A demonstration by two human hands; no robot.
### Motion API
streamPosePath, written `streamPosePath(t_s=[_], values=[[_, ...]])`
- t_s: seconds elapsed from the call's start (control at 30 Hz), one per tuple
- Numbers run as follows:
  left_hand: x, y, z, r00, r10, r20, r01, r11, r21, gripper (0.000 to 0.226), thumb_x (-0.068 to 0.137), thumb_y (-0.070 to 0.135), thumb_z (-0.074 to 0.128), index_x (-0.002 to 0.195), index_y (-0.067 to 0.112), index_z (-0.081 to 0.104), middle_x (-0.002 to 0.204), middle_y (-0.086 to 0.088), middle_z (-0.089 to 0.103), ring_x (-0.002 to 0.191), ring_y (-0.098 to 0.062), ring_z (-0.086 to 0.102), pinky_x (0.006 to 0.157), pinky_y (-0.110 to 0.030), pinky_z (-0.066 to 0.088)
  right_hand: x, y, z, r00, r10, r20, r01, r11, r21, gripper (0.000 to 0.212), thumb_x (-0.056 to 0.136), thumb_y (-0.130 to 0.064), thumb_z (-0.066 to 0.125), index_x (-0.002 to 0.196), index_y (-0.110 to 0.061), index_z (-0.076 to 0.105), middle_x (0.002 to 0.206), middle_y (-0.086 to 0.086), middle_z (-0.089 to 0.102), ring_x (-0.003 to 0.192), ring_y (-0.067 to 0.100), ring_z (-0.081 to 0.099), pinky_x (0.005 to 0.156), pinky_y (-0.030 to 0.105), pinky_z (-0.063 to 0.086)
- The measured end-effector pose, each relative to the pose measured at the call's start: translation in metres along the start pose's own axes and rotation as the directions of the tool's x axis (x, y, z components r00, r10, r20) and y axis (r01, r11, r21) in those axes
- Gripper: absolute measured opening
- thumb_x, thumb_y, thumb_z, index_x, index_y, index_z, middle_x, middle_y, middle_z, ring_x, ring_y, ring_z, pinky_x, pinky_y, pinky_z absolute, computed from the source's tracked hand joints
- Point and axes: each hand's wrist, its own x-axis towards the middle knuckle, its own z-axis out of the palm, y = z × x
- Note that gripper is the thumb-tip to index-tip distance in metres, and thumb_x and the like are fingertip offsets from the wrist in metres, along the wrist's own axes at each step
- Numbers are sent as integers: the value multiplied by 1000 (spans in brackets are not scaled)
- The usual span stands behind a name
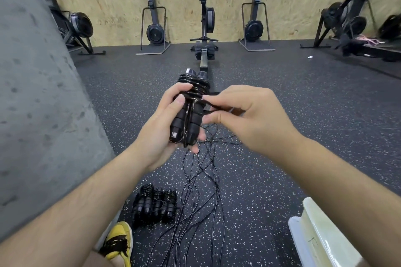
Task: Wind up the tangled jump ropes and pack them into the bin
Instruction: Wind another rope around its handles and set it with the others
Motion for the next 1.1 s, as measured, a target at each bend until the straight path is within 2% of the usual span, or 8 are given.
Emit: streamPosePath(t_s=[0.07, 0.23, 0.43, 0.6, 0.73, 0.83, 0.93, 1.1], values=[[1, 1, 1, 1000, 6, -2, -6, 1000, -18, 27, 102, 37, 43, 127, 39, 52, 101, -20, 66, 71, -36, 62, 57, -39, 51, 0, 5, -2, 998, -32, 49, 39, 989, -140, 17, 86, -18, 73, 100, -12, 80, 78, 3, 69, 73, 16, 62, 68, 36, 50], [2, 0, 4, 1000, 24, -7, -24, 1000, 4, 26, 101, 34, 44, 126, 37, 53, 106, -23, 63, 69, -36, 61, 56, -38, 50, 0, 9, 4, 976, -97, 193, 170, 897, -407, 16, 88, -21, 64, 85, -10, 76, 69, -2, 61, 71, 19, 58, 61, 38, 51], [4, -2, 4, 999, 40, -1, -40, 998, 51, 24, 107, 26, 38, 125, 35, 52, 102, -18, 64, 70, -35, 60, 56, -38, 50, 2, 1, 7, 979, -52, 195, 134, 889, -438, 16, 87, -20, 66, 75, -13, 74, 66, -9, 47, 69, 13, 48, 60, 32, 42], [4, -4, 4, 999, 45, -17, -44, 997, 60, 26, 109, 24, 34, 125, 35, 51, 95, -20, 62, 70, -35, 59, 54, -38, 50, -4, 1, 20, 998, 4, 62, 19, 933, -358, 21, 87, -27, 63, 75, -15, 76, 70, -2, 60, 71, 16, 58, 66, 37, 49], [1, -3, 3, 998, 52, -18, -51, 998, 27, 32, 107, 17, 35, 128, 36, 51, 97, -19, 62, 71, -34, 60, 55, -38, 49, -12, 2, 31, 996, 60, -71, -72, 979, -189, 15, 87, -21, 71, 75, -14, 77, 68, -6, 60, 70, 8, 54, 67, 26, 45], [-1, -3, 1, 998, 61, 3, -61, 998, -16, 48, 92, 10, 38, 132, 35, 50, 103, -21, 61, 71, -36, 59, 54, -38, 48, -17, 0, 41, 976, 142, -164, -148, 989, -28, 11, 86, -14, 75, 75, -12, 78, 66, -7, 62, 71, 8, 58, 68, 19, 43], [-3, -3, 1, 998, 66, 6, -65, 996, -65, 62, 80, 6, 38, 137, 31, 48, 110, -24, 58, 71, -37, 58, 55, -39, 46, -19, -3, 50, 956, 213, -203, -196, 975, 104, 12, 86, -8, 75, 75, -10, 76, 65, -3, 62, 69, 12, 60, 67, 18, 44], [-4, -1, 4, 998, 61, 15, -57, 985, -163, 66, 77, 5, 40, 137, 30, 49, 113, -22, 56, 70, -37, 56, 57, -40, 43, -21, -10, 59, 918, 320, -235, -197, 881, 429, 7, 86, 5, 71, 83, 0, 75, 71, 8, 57, 56, 13, 59, 51, 23, 50]])
